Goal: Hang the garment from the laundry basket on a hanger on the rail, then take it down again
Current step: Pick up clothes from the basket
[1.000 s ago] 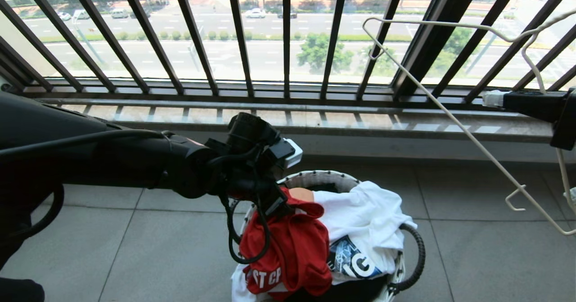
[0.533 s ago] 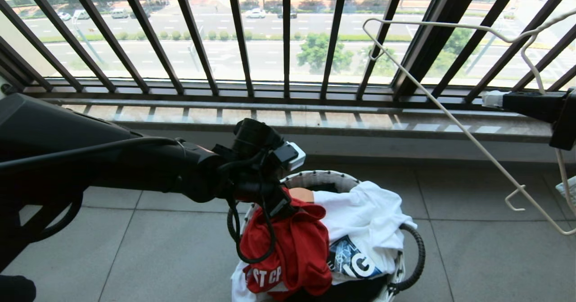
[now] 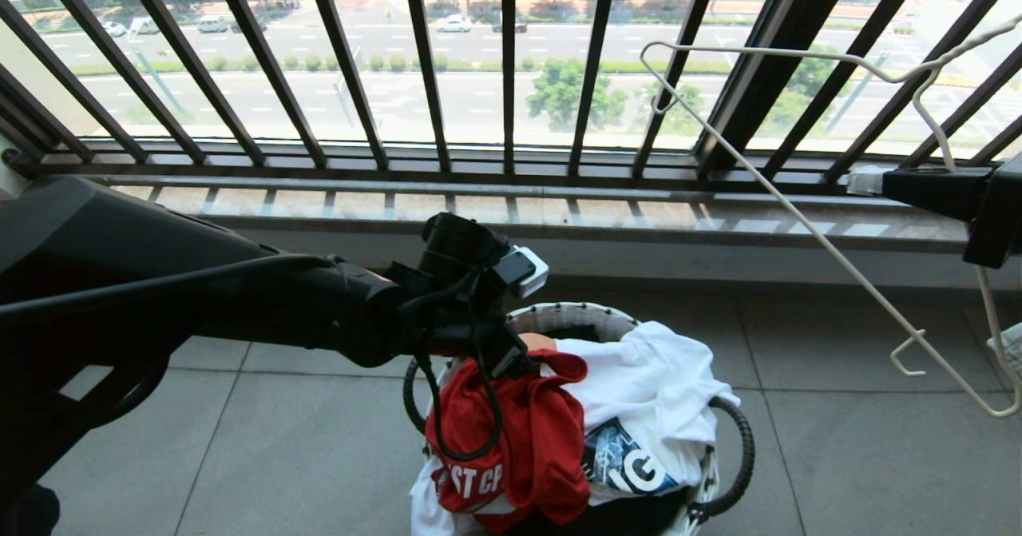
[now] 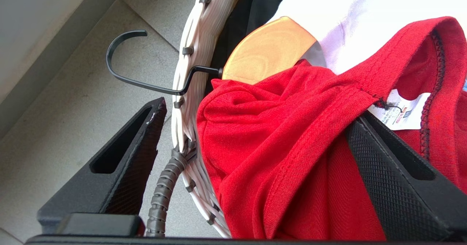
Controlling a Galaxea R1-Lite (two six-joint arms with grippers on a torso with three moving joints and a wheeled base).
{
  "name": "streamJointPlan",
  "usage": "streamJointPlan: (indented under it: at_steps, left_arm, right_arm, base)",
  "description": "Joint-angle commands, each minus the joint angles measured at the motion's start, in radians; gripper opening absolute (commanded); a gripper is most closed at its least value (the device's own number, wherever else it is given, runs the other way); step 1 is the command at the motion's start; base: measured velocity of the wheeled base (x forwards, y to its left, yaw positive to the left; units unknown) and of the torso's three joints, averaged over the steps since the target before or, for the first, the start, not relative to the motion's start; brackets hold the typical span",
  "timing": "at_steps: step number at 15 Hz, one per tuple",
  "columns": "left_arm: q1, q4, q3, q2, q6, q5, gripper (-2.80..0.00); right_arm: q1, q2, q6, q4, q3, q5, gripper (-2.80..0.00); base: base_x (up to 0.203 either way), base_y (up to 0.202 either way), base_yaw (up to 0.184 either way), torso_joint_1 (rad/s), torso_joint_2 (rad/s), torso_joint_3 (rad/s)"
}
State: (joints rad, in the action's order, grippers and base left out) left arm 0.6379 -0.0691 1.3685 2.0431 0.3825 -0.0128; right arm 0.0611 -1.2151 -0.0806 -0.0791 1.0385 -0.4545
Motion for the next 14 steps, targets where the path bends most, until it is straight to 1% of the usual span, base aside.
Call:
streamJointPlan:
  at_steps: [1,2,3,11,12,14]
  left_arm:
    - [0.000,-0.001,-0.007,0.003,-0.002,-0.001,0.00]
    - [0.002,-0.003,-0.015,0.000,-0.002,-0.001,0.00]
    - [0.004,-0.001,-0.017,0.000,-0.002,-0.001,-2.80]
    - [0.005,-0.001,-0.027,0.004,-0.005,-0.003,-2.80]
    - [0.005,-0.001,-0.028,-0.002,-0.014,-0.003,-2.80]
    - [0.005,-0.001,-0.028,-0.028,-0.061,-0.006,-2.80]
  right_arm:
    - [0.000,-0.001,-0.001,-0.002,0.000,-0.003,-2.80]
    - [0.000,-0.001,-0.001,-0.001,0.000,-0.003,-2.80]
    - [0.000,0.000,-0.001,-0.001,0.000,-0.003,-2.80]
    - [0.000,0.000,-0.001,-0.002,0.000,-0.003,-2.80]
    - [0.000,0.000,-0.001,-0.001,0.000,-0.003,-2.80]
    - [0.000,0.000,-0.001,-0.002,0.000,-0.003,-2.80]
  base:
    - [0.000,0.000,0.000,0.000,0.00,0.000]
    - [0.000,0.000,0.000,0.000,0.00,0.000]
    - [0.000,0.000,0.000,0.000,0.00,0.000]
    - [0.000,0.000,0.000,0.000,0.00,0.000]
    - [0.000,0.000,0.000,0.000,0.00,0.000]
    - [0.000,0.000,0.000,0.000,0.00,0.000]
